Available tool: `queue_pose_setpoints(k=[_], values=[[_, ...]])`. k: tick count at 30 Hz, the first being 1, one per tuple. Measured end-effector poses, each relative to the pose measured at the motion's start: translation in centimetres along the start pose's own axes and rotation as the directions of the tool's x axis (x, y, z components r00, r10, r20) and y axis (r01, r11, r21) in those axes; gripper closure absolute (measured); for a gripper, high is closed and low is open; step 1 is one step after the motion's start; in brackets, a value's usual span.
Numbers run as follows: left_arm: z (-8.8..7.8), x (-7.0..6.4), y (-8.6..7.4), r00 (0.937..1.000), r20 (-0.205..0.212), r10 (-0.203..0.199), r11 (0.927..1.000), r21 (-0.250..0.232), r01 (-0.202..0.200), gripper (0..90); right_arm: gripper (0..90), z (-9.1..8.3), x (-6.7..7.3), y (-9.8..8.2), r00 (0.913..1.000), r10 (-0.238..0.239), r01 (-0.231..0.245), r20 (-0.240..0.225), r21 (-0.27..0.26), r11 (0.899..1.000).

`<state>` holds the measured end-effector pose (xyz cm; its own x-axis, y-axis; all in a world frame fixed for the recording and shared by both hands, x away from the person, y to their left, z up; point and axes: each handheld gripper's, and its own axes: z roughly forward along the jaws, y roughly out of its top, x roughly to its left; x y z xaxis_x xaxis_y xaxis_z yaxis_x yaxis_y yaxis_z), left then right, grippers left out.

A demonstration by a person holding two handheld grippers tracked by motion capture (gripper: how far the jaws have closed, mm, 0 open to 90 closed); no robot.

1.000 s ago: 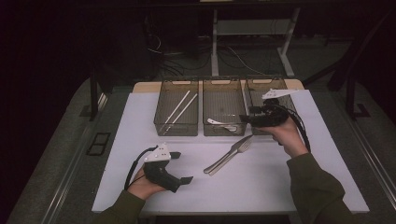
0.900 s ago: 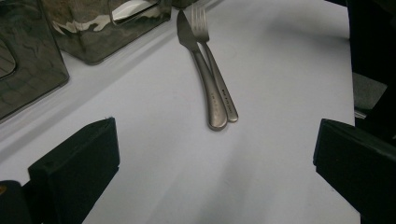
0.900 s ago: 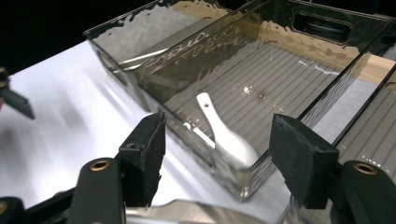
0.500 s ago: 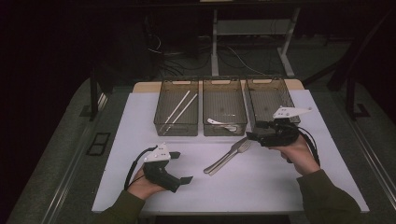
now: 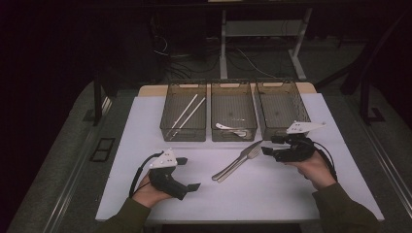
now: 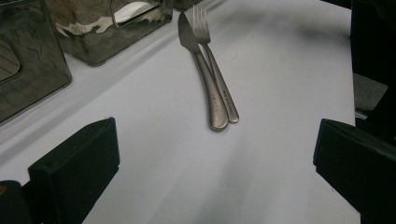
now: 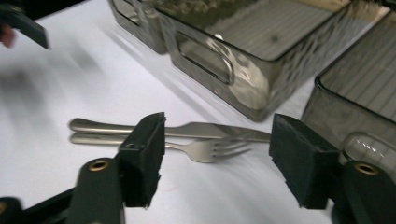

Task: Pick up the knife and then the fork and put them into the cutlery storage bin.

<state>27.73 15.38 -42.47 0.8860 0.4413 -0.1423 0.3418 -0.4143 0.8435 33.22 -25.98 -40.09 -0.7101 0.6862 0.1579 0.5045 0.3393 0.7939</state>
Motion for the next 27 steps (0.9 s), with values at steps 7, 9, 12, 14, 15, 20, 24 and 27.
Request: queue_pose_setpoints(k=[7,9,12,14,15,20,24,27], values=[[0.0,0.0,0.0,1.0,-0.005,0.003,1.0,0.003,-0.003,0.0,62.5,1.1,-0.3,0.1,0.9997,0.017,-0.017,0.017,0.021,1.0],[0.1,0.0,0.0,1.0,-0.005,0.002,1.0,-0.001,-0.002,0.0,66.8,1.5,-0.4,0.2,0.9997,0.02,-0.02,0.017,0.03,0.999],[0.0,0.0,0.0,1.0,-0.004,-0.002,1.0,0.003,0.002,0.0,70.2,2.3,-0.6,0.4,0.9991,0.025,-0.026,0.035,0.043,0.999],[0.1,0.0,0.0,1.0,-0.003,-0.008,1.0,-0.003,0.008,0.0,72.1,2.7,-0.8,0.6,0.9986,0.024,-0.026,0.047,0.044,0.999],[0.1,0.0,0.0,1.0,-0.004,-0.008,1.0,-0.002,0.008,0.0,72.7,2.9,-0.9,0.7,0.9981,0.025,-0.028,0.057,0.046,0.999],[0.1,0.0,0.0,1.0,-0.003,-0.007,1.0,-0.002,0.007,0.0,75.6,3.8,-1.4,1.0,0.9962,0.03,-0.035,0.082,0.058,0.998],[0.2,0.0,0.0,1.0,-0.003,-0.007,1.0,-0.001,0.007,0.0,77.9,4.4,-1.8,1.0,0.9957,0.035,-0.041,0.086,0.071,0.997],[0.2,0.0,0.0,1.0,-0.002,-0.009,1.0,-0.001,0.009,0.0,79.8,4.9,-2.1,1.0,0.9954,0.05,-0.056,0.082,0.077,0.995]])
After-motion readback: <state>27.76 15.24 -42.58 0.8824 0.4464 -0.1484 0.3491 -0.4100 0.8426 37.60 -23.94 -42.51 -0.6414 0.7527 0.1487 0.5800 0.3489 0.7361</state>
